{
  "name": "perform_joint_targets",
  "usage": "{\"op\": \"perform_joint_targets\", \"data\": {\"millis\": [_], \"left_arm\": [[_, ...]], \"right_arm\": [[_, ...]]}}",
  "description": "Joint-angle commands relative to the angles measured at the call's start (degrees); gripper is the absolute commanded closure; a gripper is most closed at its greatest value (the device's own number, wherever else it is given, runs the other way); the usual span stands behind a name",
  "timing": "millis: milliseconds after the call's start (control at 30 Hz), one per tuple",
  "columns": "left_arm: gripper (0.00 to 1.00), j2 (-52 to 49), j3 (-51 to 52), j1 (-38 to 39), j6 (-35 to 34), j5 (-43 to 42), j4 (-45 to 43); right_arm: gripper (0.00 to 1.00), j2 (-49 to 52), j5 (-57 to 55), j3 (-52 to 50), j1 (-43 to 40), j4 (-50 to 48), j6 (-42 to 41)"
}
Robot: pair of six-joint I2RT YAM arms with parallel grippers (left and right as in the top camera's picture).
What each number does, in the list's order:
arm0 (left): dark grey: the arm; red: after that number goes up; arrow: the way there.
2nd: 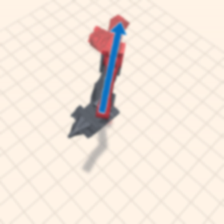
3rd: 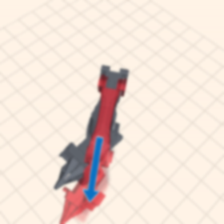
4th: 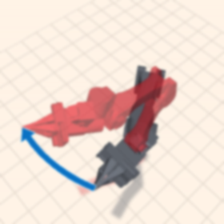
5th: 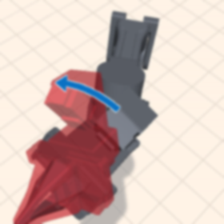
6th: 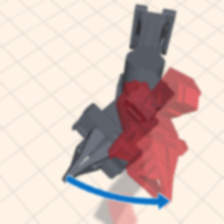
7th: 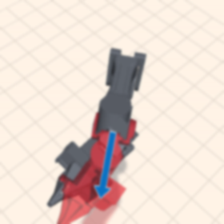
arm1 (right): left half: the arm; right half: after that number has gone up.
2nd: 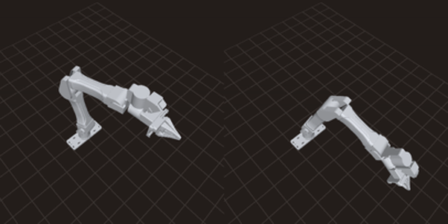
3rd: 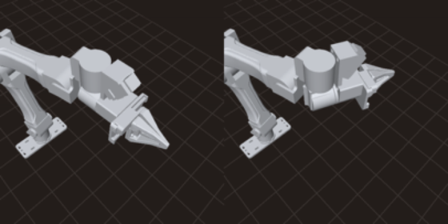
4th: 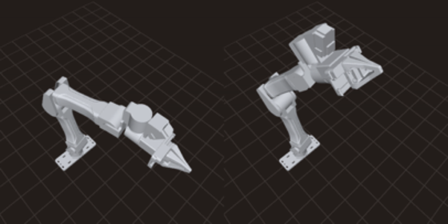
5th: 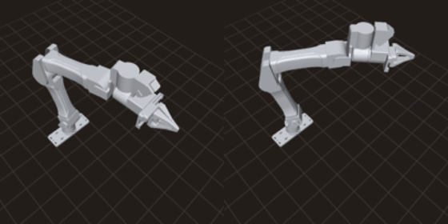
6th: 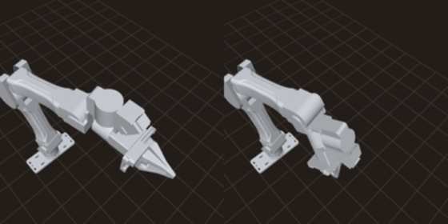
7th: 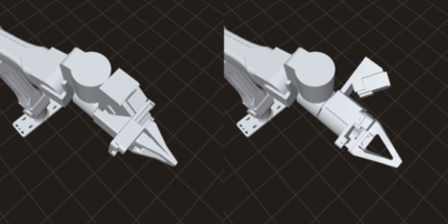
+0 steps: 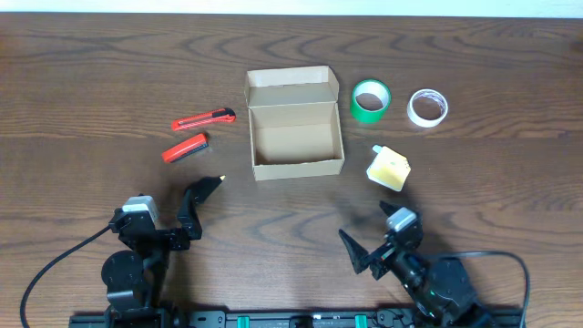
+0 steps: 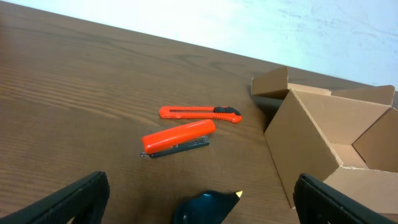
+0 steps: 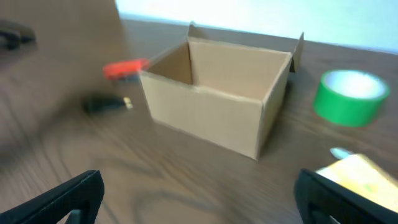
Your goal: Pack container
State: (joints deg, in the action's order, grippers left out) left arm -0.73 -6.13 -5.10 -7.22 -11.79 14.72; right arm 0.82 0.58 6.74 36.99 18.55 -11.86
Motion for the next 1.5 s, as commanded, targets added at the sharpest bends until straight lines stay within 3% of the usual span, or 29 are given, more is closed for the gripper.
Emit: {"op": "perform_joint_targets", "data": {"millis": [0,100,267,400,567,967,1467], "left_arm": [[0.05,0.5,1.5,-0.2,1.0,0.4,0.2],[0.05,0.5,1.5,-0.2,1.0,0.4,0.2],[0.05,0.5,1.5,-0.2,1.0,0.4,0.2],[0.05,0.5,1.5,-0.2,1.0,0.4,0.2],[0.05,0.5,1.5,-0.2,1.0,0.4,0.2],[0.05,0.5,1.5,-0.2,1.0,0.4,0.2],[0.05,0.5,1.5,-0.2,1.0,0.4,0.2]], "right_arm": [[0.01,-0.4,0.1,-0.2,0.4,-0.7,-29.3],[0.01,-0.4,0.1,-0.2,0.4,0.5,-45.2],[0.01,-0.4,-3.7,-0.2,0.4,-3.7,-49.0],[0.01,-0.2,-2.9,0.2,-0.1,-12.7,-37.0],[0.01,5.9,-2.9,7.7,-3.5,-4.9,-33.7],[0.01,46.4,-1.6,40.1,-15.1,12.1,-16.6],[0.01,93.9,0.3,72.3,-29.4,13.0,4.0]]}}
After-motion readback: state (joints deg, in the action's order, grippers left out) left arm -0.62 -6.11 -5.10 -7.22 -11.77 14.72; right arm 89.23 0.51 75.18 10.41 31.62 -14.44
